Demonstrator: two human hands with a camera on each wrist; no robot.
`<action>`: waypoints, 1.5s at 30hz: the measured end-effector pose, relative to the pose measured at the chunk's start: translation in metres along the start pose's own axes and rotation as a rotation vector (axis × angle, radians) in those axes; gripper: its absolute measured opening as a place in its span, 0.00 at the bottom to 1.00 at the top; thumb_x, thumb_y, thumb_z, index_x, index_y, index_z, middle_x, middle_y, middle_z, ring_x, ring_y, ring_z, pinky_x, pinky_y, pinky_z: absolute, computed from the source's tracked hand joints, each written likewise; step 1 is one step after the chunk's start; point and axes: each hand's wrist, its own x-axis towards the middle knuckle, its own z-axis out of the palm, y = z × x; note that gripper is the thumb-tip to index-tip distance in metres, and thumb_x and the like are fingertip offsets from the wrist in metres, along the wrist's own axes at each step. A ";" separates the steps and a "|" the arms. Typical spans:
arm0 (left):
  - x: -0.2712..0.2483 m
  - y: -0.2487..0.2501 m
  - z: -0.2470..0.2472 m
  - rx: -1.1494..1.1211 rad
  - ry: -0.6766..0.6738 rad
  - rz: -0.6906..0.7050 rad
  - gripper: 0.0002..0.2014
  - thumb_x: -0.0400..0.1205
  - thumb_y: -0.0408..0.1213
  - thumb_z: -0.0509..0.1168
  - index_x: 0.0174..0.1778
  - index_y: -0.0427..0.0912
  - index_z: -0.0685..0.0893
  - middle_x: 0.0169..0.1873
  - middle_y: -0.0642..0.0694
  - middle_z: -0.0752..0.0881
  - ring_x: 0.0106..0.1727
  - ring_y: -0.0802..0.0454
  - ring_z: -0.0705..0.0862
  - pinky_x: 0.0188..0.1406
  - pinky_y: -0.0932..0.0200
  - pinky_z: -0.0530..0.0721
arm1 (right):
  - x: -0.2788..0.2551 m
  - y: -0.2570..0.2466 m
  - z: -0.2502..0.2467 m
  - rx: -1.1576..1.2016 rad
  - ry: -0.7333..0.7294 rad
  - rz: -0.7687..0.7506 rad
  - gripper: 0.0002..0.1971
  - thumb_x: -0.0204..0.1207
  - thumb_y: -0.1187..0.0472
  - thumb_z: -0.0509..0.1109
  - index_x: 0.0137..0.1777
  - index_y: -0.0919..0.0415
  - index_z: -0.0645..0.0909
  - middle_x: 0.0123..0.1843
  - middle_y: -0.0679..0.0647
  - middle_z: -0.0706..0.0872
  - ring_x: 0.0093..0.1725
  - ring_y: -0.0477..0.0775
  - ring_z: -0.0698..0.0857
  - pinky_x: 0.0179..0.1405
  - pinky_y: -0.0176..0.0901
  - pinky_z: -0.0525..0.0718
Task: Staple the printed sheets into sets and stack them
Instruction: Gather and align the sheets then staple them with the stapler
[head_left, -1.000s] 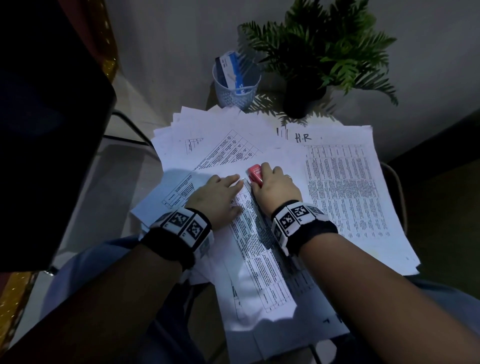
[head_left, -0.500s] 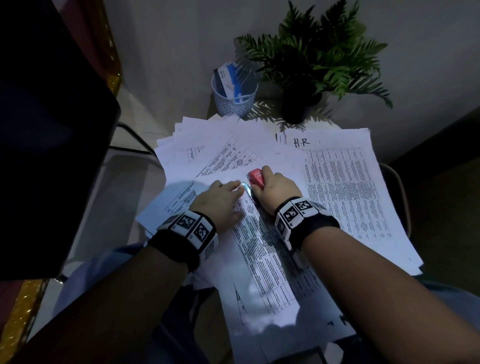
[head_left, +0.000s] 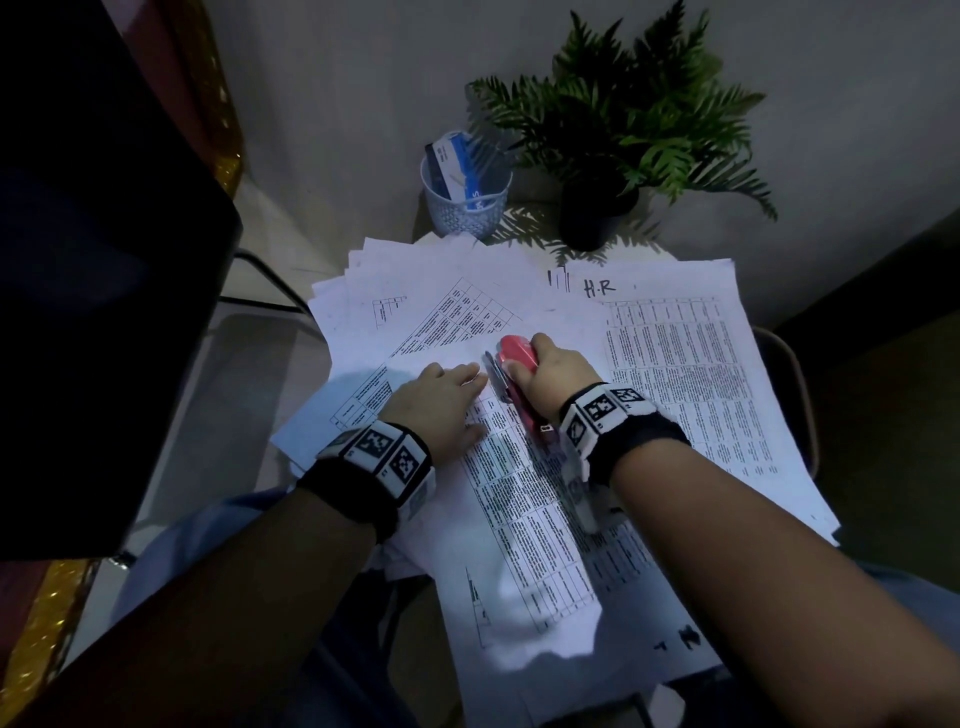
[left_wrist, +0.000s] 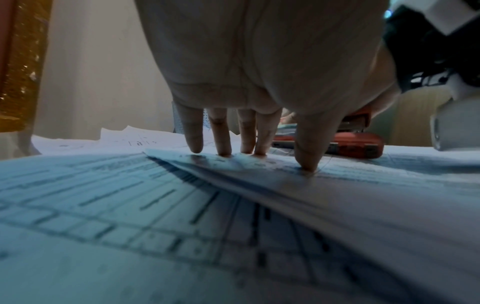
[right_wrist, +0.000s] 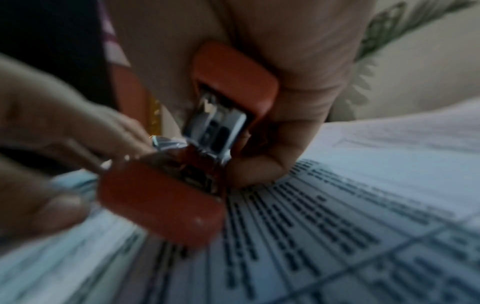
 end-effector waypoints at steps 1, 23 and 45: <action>0.000 0.000 0.000 0.001 0.003 0.003 0.33 0.84 0.53 0.58 0.82 0.49 0.54 0.82 0.55 0.56 0.77 0.48 0.61 0.70 0.50 0.70 | -0.001 0.000 0.000 0.008 0.003 -0.004 0.20 0.82 0.49 0.59 0.66 0.62 0.68 0.54 0.65 0.84 0.52 0.65 0.83 0.43 0.45 0.75; 0.000 0.003 -0.003 0.005 0.053 0.013 0.33 0.81 0.54 0.61 0.81 0.48 0.58 0.79 0.52 0.63 0.74 0.48 0.67 0.67 0.51 0.73 | -0.021 0.044 -0.016 -0.074 0.078 0.097 0.18 0.81 0.48 0.60 0.64 0.57 0.67 0.44 0.56 0.81 0.39 0.58 0.79 0.39 0.44 0.77; 0.029 0.039 -0.014 0.304 -0.098 -0.014 0.32 0.85 0.58 0.48 0.82 0.59 0.41 0.83 0.52 0.39 0.73 0.36 0.69 0.71 0.36 0.68 | 0.003 0.039 -0.013 -0.071 0.128 0.073 0.17 0.81 0.49 0.59 0.64 0.57 0.67 0.48 0.58 0.83 0.40 0.58 0.77 0.38 0.46 0.76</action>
